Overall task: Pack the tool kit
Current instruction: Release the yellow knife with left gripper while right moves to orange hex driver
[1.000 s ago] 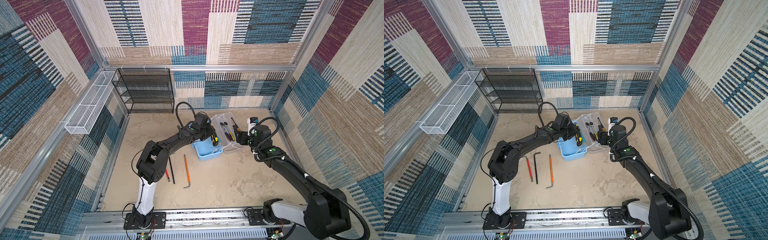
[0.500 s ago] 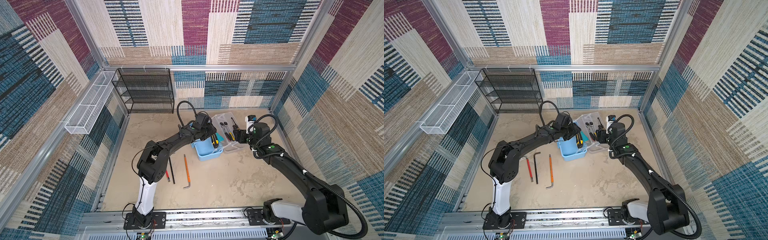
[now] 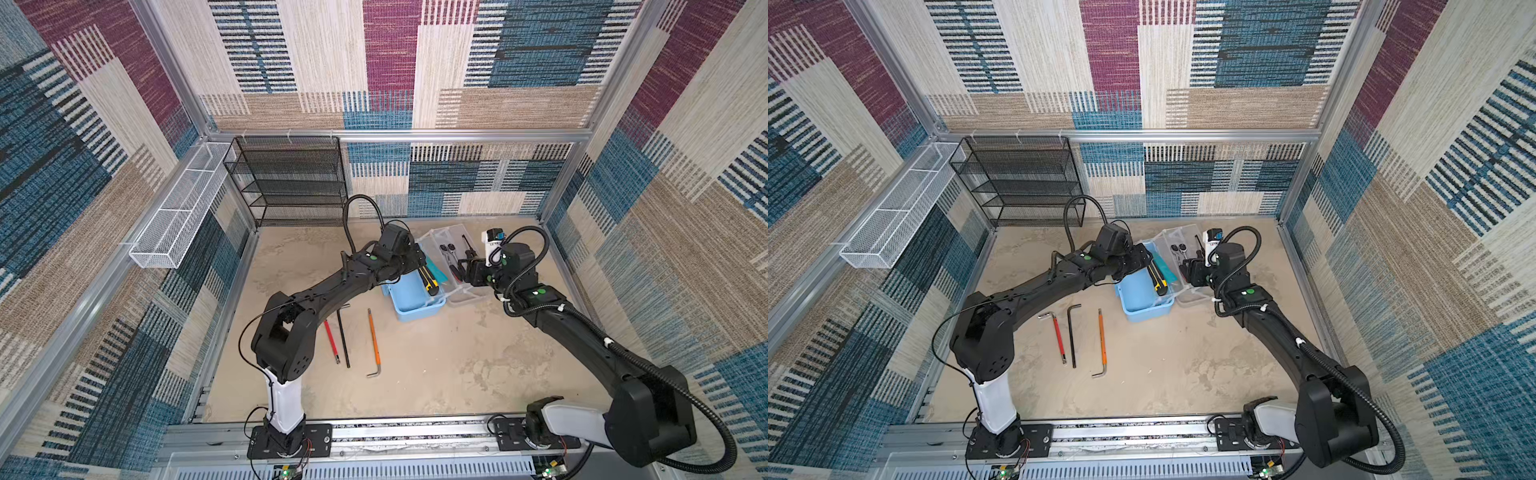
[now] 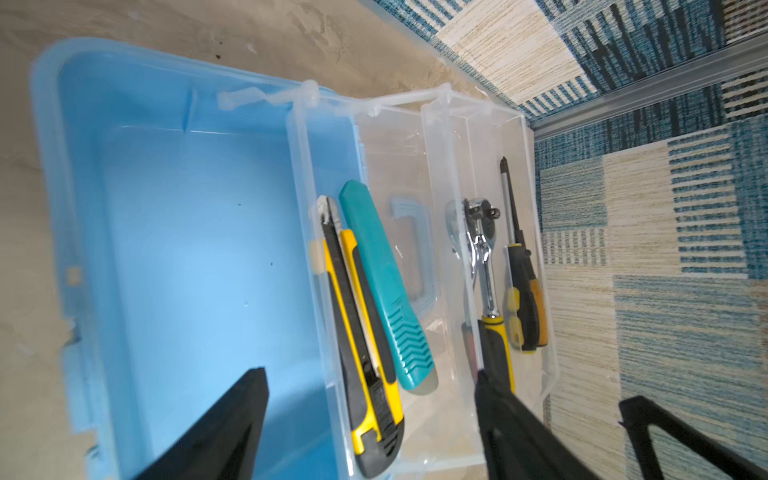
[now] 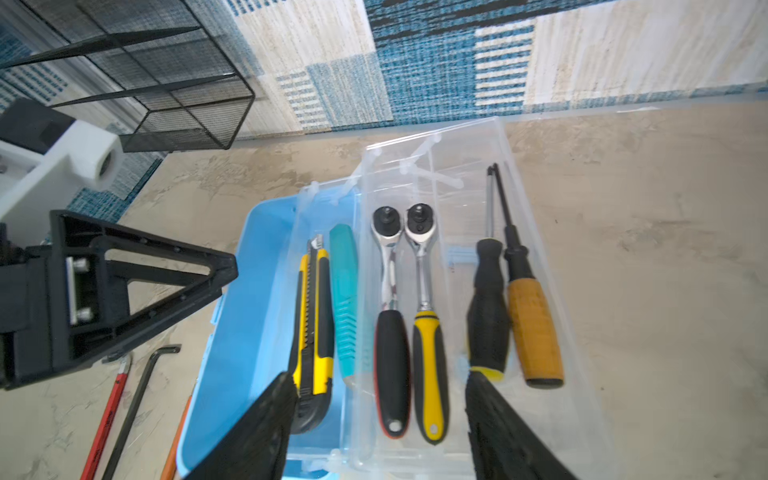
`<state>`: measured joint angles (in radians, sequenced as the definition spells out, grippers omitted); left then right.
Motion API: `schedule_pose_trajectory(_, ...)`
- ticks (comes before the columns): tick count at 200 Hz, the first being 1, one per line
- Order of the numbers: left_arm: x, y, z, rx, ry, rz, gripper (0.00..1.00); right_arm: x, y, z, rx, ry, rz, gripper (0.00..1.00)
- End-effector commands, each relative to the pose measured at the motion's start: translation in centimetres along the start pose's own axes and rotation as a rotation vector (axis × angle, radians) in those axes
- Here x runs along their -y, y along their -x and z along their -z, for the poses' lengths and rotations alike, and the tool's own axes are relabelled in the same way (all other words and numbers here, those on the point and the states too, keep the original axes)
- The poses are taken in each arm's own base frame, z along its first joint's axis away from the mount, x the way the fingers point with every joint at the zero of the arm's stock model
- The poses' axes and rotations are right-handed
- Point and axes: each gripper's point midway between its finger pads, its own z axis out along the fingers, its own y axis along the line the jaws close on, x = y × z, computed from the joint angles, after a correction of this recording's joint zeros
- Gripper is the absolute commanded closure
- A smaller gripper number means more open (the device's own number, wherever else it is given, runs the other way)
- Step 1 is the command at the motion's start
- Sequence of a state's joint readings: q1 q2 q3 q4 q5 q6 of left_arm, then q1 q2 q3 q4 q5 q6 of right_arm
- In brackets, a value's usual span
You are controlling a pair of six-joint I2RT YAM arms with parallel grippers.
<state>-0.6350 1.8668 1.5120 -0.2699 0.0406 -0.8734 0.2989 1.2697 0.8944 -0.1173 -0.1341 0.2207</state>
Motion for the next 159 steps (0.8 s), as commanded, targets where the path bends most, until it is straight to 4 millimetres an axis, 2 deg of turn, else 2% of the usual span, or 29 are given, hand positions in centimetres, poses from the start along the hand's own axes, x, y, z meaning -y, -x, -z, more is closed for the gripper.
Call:
schedule_pose_trajectory(1,-2.3,0.3,1.5,0.045,0.089,-0.086,0.13,-1.8,0.7,-0.4,0.024,0.022,0.011,0.33)
schedule_pose_trajectory(33,-6.1,0.1,3.7,0.073,0.181,-0.093,0.10,-5.9,-0.5,-1.3,0.003,0.044,0.029,0.34)
schedule_pose_trajectory(56,-9.5,0.0,5.6,0.093,0.240,-0.064,0.08,-9.2,-2.5,-1.9,-0.042,0.062,0.037,0.36)
schedule_pose_trajectory(90,-15.1,-0.7,8.4,0.120,0.341,-0.008,0.03,-13.2,-7.3,-3.0,-0.145,0.067,0.065,0.40)
schedule_pose_trajectory(122,-19.3,-1.5,10.8,0.138,0.410,0.025,0.00,-16.8,-12.4,-4.2,-0.266,0.063,0.152,0.40)
schedule_pose_trajectory(159,-23.3,-2.8,12.5,0.125,0.487,0.068,0.00,-19.0,-16.9,-5.5,-0.379,0.079,0.197,0.42)
